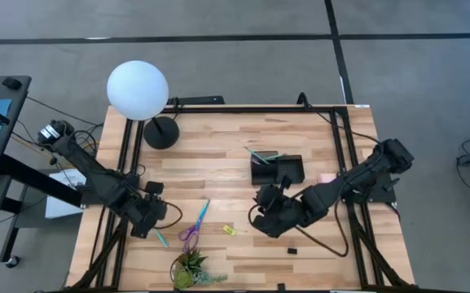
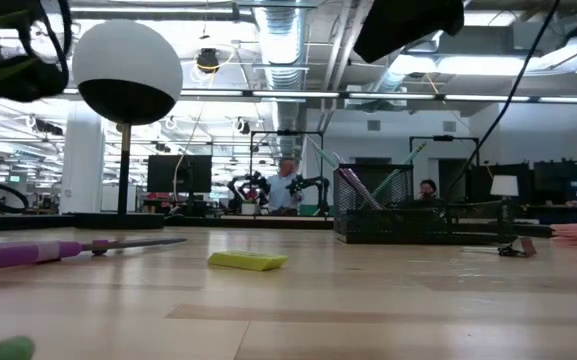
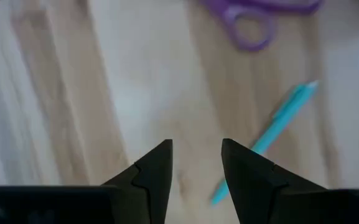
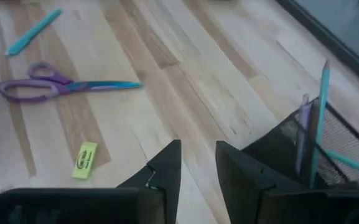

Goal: Pick and place office supplies into organizer
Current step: Put the blue pen into the black desk organizer

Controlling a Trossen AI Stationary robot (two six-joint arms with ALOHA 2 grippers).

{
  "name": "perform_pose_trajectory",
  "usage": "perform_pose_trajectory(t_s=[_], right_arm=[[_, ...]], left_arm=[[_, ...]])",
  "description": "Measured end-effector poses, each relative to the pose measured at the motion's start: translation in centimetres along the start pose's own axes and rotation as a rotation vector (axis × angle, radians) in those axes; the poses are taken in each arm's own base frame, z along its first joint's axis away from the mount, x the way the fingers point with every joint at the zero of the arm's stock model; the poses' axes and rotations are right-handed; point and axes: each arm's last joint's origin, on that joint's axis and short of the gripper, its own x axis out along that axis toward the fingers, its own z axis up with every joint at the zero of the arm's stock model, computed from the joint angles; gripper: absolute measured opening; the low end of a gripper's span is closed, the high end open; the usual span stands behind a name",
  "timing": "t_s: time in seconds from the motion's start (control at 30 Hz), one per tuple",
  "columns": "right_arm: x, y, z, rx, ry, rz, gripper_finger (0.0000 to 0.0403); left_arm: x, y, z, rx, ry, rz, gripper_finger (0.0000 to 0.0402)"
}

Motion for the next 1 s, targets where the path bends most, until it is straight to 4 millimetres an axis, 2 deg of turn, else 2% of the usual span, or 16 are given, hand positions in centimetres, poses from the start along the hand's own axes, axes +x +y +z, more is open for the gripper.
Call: perform_pose_trajectory(t_s=[0.1,0.27,0.47,0.8,1.0], right_arm=[[0.6,0.4,-0.3,0.018,0.009,-0.011,0.0093],[1.4,0.8,-0.8,0.000,0.023,-0.026,0.0093],[1.5,0.9,-0.8,0.002,0.023,-0.027,0.0093],[1.5,1.1,-0.5,0.032,-0.006,-0.004,0.0093],[1.5,1.1,-0.5,0.032,-0.002,0.000,0.0093]], left_arm=[[-0.4,-1.3,-0.2,0.063,-0.030,-0.036,0.0135],[0.1,-2.9,-1.7,0.152,-0.023,-0.048,0.0135],[0.5,-5.6,-1.7,0.208,-0.165,-0.075,0.0135],[5.3,-8.4,-2.0,0.255,-0.088,0.047,0.0135],[6.3,-9.0,-1.6,0.287,-0.067,0.069,0.0135]])
